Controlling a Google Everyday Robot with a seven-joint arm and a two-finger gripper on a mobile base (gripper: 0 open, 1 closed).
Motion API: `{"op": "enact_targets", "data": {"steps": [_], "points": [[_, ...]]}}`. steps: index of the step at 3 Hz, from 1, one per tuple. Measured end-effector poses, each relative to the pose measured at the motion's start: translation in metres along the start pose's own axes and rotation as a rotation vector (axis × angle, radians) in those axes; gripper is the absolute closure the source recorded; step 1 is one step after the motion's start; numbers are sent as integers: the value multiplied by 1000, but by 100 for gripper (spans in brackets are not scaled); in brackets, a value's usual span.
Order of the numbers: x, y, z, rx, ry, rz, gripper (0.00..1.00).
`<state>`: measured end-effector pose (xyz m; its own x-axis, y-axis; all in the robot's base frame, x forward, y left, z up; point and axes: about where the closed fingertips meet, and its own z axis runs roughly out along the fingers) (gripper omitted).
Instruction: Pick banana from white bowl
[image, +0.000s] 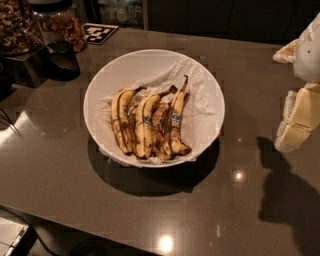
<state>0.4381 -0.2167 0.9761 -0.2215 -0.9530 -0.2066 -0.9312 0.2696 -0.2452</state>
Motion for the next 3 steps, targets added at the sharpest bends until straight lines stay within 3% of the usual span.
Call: {"op": "enact_targets", "data": {"steps": [3], "points": [[-8,4,-2,17,50,24,0]]}}
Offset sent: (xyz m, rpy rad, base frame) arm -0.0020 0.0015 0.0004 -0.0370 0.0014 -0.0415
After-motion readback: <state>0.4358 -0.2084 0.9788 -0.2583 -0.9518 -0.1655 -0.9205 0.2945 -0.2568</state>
